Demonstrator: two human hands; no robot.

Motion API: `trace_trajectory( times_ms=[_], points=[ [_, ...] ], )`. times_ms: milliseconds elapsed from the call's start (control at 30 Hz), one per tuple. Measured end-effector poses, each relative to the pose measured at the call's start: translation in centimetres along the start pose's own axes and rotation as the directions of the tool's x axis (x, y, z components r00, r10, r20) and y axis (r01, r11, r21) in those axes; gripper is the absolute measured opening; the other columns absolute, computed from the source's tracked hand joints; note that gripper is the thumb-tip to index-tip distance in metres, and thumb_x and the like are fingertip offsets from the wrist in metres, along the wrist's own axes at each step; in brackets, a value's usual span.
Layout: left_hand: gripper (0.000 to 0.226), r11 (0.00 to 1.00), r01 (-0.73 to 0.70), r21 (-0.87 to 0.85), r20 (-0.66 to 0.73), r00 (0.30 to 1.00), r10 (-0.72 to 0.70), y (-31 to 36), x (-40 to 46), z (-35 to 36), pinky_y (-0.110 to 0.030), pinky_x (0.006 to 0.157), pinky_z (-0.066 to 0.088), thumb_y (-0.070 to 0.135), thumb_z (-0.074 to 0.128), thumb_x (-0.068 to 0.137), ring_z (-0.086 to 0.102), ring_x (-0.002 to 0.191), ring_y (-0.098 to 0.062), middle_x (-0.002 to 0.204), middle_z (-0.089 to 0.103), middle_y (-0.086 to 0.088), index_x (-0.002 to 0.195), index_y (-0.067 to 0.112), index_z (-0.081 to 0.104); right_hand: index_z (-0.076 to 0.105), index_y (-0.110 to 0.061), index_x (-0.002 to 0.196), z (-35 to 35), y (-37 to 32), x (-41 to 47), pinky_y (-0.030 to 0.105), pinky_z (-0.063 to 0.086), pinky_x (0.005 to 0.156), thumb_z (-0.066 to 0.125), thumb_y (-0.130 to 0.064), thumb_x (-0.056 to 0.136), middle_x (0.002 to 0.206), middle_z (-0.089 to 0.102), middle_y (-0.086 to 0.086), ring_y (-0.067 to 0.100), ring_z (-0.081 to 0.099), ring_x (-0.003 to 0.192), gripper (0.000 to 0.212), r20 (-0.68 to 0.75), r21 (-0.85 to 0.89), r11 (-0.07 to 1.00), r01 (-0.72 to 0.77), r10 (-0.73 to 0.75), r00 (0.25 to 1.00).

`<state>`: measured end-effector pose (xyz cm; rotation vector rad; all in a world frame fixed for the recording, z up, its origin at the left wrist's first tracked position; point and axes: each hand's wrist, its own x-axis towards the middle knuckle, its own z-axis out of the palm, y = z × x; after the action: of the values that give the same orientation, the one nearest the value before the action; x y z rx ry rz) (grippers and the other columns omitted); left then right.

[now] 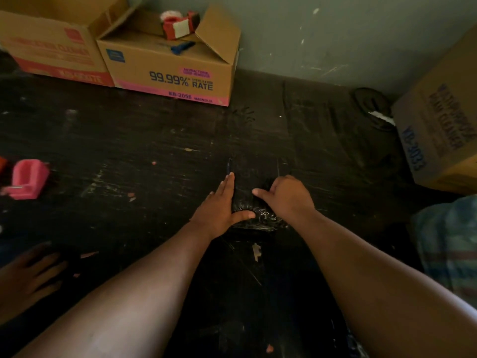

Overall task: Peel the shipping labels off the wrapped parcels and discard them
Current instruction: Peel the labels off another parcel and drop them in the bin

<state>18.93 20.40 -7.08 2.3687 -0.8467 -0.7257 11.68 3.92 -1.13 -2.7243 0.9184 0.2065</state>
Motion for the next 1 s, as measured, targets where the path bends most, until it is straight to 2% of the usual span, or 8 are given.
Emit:
trace_trajectory(
  times_ms=[133, 267, 467, 600, 733, 833, 933, 1000],
  points=[
    [0.12, 1.0, -0.02, 0.023, -0.002, 1.0, 0.02, -0.2, 0.2, 0.0, -0.05, 0.125, 0.011, 0.072, 0.061, 0.081, 0.004, 0.156, -0.023, 0.17, -0.006, 0.0, 0.157, 0.03, -0.021, 0.068, -0.015, 0.096, 0.4, -0.7, 0.7, 0.038, 0.056, 0.074, 0.055, -0.05, 0.093, 0.092, 0.065, 0.005, 0.02, 0.063, 0.083, 0.037, 0.008, -0.008, 0.994, -0.105, 0.105, 0.994],
    [0.116, 0.998, -0.03, 0.055, -0.016, 0.999, 0.031, -0.1, -0.2, 0.0, -0.05, 0.125, 0.01, 0.075, 0.057, 0.083, 0.001, 0.155, -0.017, 0.17, -0.007, 0.001, 0.157, 0.03, -0.021, 0.061, -0.022, 0.102, 0.1, 1.3, -0.4, 0.031, 0.051, 0.073, 0.057, -0.043, 0.094, 0.103, 0.062, 0.002, 0.012, 0.061, 0.087, 0.022, -0.084, 0.35, 0.925, -0.15, 0.19, 0.978],
    [0.108, 0.993, -0.013, 0.12, -0.131, 0.991, 0.029, -2.1, -3.6, 1.1, -0.049, 0.125, 0.011, 0.08, 0.04, 0.085, -0.003, 0.155, -0.019, 0.168, -0.016, 0.0, 0.155, 0.029, -0.025, 0.021, -0.047, 0.145, 2.9, 3.7, -2.3, 0.053, 0.042, 0.106, 0.064, -0.069, 0.076, 0.153, 0.035, 0.003, 0.026, 0.041, 0.137, 0.084, 0.027, 0.63, 0.759, -0.164, 0.19, 0.981],
    [0.099, 0.947, 0.073, 0.312, -0.099, 0.994, -0.045, -5.3, -9.0, 4.3, -0.05, 0.125, 0.005, 0.082, 0.023, 0.086, -0.019, 0.152, -0.023, 0.165, -0.026, -0.005, 0.153, 0.03, -0.027, 0.014, -0.049, 0.148, 3.5, 2.6, -2.1, 0.046, 0.04, 0.109, 0.061, -0.06, 0.085, 0.156, 0.036, 0.0, 0.025, 0.045, 0.135, 0.079, 0.091, 0.77, 0.611, -0.186, 0.184, 0.979],
    [0.09, 0.868, 0.132, 0.478, -0.015, 0.99, -0.142, -8.8, -14.0, 8.3, -0.052, 0.122, -0.009, 0.082, 0.012, 0.088, -0.032, 0.148, -0.023, 0.161, -0.036, -0.004, 0.153, 0.034, -0.026, 0.018, -0.045, 0.152, 3.9, 1.9, -1.9, 0.042, 0.039, 0.111, 0.06, -0.052, 0.091, 0.156, 0.037, -0.001, 0.022, 0.042, 0.138, 0.075, 0.046, 0.779, 0.601, -0.18, 0.232, 0.972],
    [0.083, 0.849, 0.156, 0.506, -0.059, 0.988, -0.146, -9.6, -15.2, 9.5, -0.053, 0.121, -0.012, 0.08, 0.007, 0.089, -0.032, 0.148, -0.021, 0.16, -0.036, 0.0, 0.152, 0.036, -0.026, 0.022, -0.042, 0.152, 3.4, 1.3, -2.5, 0.03, 0.049, 0.099, 0.057, -0.042, 0.095, 0.15, 0.044, -0.003, 0.013, 0.053, 0.126, 0.067, -0.053, 0.778, 0.621, -0.097, 0.218, 0.975],
    [0.083, 0.851, 0.146, 0.505, -0.088, 0.989, -0.117, -9.7, -15.6, 9.8, -0.054, 0.122, -0.01, 0.079, 0.004, 0.089, -0.029, 0.149, -0.02, 0.163, -0.031, 0.0, 0.155, 0.034, -0.02, 0.029, -0.042, 0.151, 2.3, 0.7, -4.6, 0.009, 0.046, 0.06, 0.058, -0.033, 0.097, 0.129, 0.054, -0.015, -0.006, 0.055, 0.076, 0.062, -0.095, 0.831, 0.554, -0.055, 0.238, 0.967],
    [0.083, 0.851, 0.142, 0.505, -0.094, 0.99, -0.109, -9.8, -16.3, 10.2, -0.054, 0.122, -0.009, 0.078, 0.005, 0.091, -0.028, 0.15, -0.02, 0.164, -0.029, 0.0, 0.156, 0.033, -0.018, 0.034, -0.043, 0.149, 2.0, 0.9, -6.8, 0.013, 0.052, 0.058, 0.06, -0.03, 0.096, 0.116, 0.055, -0.022, -0.006, 0.059, 0.067, 0.06, -0.073, 0.884, 0.465, -0.054, 0.251, 0.965]
  ],
)
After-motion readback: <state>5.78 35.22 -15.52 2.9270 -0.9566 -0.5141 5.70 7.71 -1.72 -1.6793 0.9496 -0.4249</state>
